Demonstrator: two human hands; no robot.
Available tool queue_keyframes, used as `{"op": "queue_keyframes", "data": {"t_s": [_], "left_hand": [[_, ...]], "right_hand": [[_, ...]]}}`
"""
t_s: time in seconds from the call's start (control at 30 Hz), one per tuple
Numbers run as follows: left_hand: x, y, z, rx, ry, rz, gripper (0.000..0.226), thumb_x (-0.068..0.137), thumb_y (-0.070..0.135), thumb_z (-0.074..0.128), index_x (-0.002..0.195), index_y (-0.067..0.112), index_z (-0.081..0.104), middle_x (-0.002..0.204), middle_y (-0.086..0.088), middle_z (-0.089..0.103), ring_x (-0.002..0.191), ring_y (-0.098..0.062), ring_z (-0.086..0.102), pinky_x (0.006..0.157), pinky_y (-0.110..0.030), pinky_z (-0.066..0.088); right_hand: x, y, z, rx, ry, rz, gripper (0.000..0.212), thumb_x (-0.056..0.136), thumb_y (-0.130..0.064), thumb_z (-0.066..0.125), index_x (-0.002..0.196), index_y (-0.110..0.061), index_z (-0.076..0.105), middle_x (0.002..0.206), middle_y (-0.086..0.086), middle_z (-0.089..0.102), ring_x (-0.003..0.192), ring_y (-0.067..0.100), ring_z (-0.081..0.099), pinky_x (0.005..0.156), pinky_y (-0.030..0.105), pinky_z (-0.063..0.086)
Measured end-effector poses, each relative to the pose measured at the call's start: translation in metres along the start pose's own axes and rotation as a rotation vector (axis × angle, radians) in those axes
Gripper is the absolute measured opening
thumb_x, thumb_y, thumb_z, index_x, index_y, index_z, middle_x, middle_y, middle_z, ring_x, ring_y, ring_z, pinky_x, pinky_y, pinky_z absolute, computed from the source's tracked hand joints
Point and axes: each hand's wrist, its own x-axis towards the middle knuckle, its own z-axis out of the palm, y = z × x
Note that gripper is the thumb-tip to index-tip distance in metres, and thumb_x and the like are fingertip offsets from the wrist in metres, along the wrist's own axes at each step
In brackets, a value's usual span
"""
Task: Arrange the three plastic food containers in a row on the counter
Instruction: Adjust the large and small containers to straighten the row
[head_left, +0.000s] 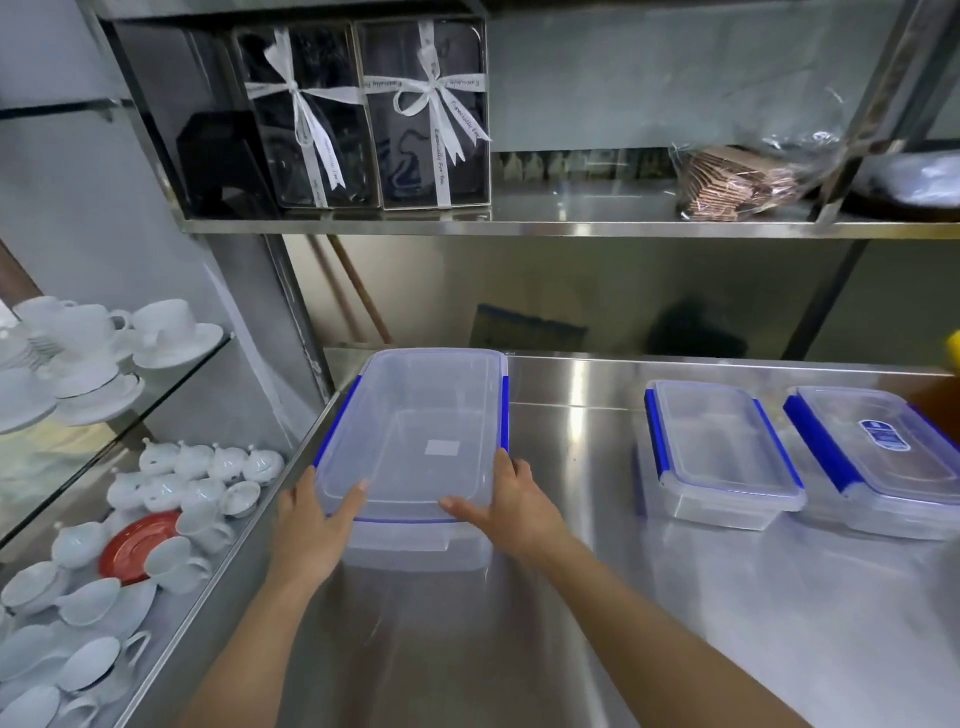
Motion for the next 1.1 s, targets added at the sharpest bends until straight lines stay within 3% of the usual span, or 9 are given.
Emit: {"op": "queue_keyframes", "data": {"t_s": [0.13, 0.23, 0.37, 0.53, 0.63, 0.77, 0.83, 0.97, 1.1], "left_hand": [[-0.004, 0.041, 0.009, 0.262, 0.064, 0.133, 0.050, 0.085, 0.032, 0.059, 0.128, 0.007, 0.050, 0.135, -0.021, 0.047, 0.124, -0.038, 0.039, 0.106, -0.046, 0.029], [-0.009, 0.085, 0.028, 0.221, 0.048, 0.282, 0.044, 0.085, 0.029, 0.059, 0.123, 0.007, 0.054, 0.130, -0.016, 0.055, 0.122, -0.035, 0.042, 0.105, -0.044, 0.028], [-0.026, 0.143, 0.074, 0.020, -0.051, 0.367, 0.048, 0.087, 0.042, 0.053, 0.122, 0.010, 0.051, 0.127, -0.013, 0.058, 0.116, -0.032, 0.051, 0.099, -0.045, 0.040], [-0.058, 0.189, 0.156, -0.154, -0.344, 0.271, 0.074, 0.084, 0.056, 0.049, 0.144, 0.024, 0.020, 0.154, -0.003, 0.025, 0.140, -0.025, 0.026, 0.111, -0.046, 0.029], [-0.080, 0.205, 0.204, -0.241, -0.505, 0.167, 0.079, 0.084, 0.052, 0.052, 0.146, 0.025, 0.010, 0.157, -0.003, 0.016, 0.142, -0.023, 0.017, 0.112, -0.041, 0.021], [-0.098, 0.217, 0.250, -0.387, -0.589, 0.009, 0.080, 0.084, 0.053, 0.051, 0.146, 0.027, 0.007, 0.156, -0.001, 0.020, 0.140, -0.024, 0.025, 0.111, -0.041, 0.024], [-0.102, 0.219, 0.266, -0.434, -0.588, -0.023, 0.080, 0.084, 0.053, 0.052, 0.146, 0.028, 0.008, 0.155, 0.002, 0.023, 0.138, -0.022, 0.029, 0.110, -0.038, 0.026], [-0.101, 0.215, 0.281, -0.500, -0.533, -0.041, 0.073, 0.085, 0.040, 0.056, 0.145, 0.029, 0.015, 0.147, 0.004, 0.038, 0.122, -0.016, 0.044, 0.096, -0.028, 0.033], [-0.093, 0.206, 0.279, -0.507, -0.445, -0.045, 0.064, 0.083, 0.036, 0.058, 0.139, 0.032, 0.028, 0.132, 0.006, 0.053, 0.108, -0.016, 0.053, 0.090, -0.032, 0.041]], "right_hand": [[0.004, 0.019, -0.057, 0.028, 0.006, -0.046, 0.045, 0.082, -0.041, 0.061, 0.116, -0.013, 0.055, 0.120, 0.008, 0.062, 0.092, 0.018, 0.058, 0.075, 0.028, 0.045], [-0.001, 0.042, -0.107, 0.015, 0.111, 0.027, 0.050, 0.085, -0.037, 0.059, 0.125, -0.010, 0.050, 0.121, 0.010, 0.060, 0.099, 0.023, 0.057, 0.075, 0.026, 0.039], [-0.012, 0.082, -0.157, 0.024, 0.240, 0.115, 0.046, 0.088, -0.031, 0.055, 0.128, -0.009, 0.046, 0.117, 0.015, 0.062, 0.101, 0.027, 0.058, 0.089, 0.036, 0.047], [-0.028, 0.143, -0.181, -0.004, 0.485, 0.265, 0.059, 0.087, -0.037, 0.055, 0.137, -0.014, 0.033, 0.138, 0.013, 0.046, 0.120, 0.030, 0.049, 0.098, 0.043, 0.045], [-0.035, 0.180, -0.190, 0.033, 0.483, 0.346, 0.072, 0.084, -0.042, 0.057, 0.140, -0.011, 0.024, 0.144, 0.017, 0.034, 0.128, 0.035, 0.036, 0.103, 0.047, 0.035], [-0.036, 0.213, -0.189, 0.180, 0.445, 0.375, 0.080, 0.083, -0.042, 0.059, 0.142, -0.011, 0.015, 0.148, 0.018, 0.025, 0.134, 0.034, 0.028, 0.107, 0.046, 0.029], [-0.035, 0.223, -0.186, 0.201, 0.429, 0.358, 0.079, 0.083, -0.042, 0.059, 0.142, -0.010, 0.018, 0.148, 0.017, 0.028, 0.132, 0.031, 0.033, 0.106, 0.042, 0.031], [-0.028, 0.226, -0.176, 0.297, 0.373, 0.274, 0.055, 0.084, -0.037, 0.060, 0.127, -0.012, 0.037, 0.128, 0.013, 0.052, 0.098, 0.021, 0.055, 0.089, 0.034, 0.044], [-0.022, 0.220, -0.165, 0.312, 0.355, 0.215, 0.058, 0.084, -0.041, 0.056, 0.130, -0.016, 0.032, 0.126, 0.010, 0.052, 0.095, 0.022, 0.060, 0.090, 0.043, 0.049]]}}
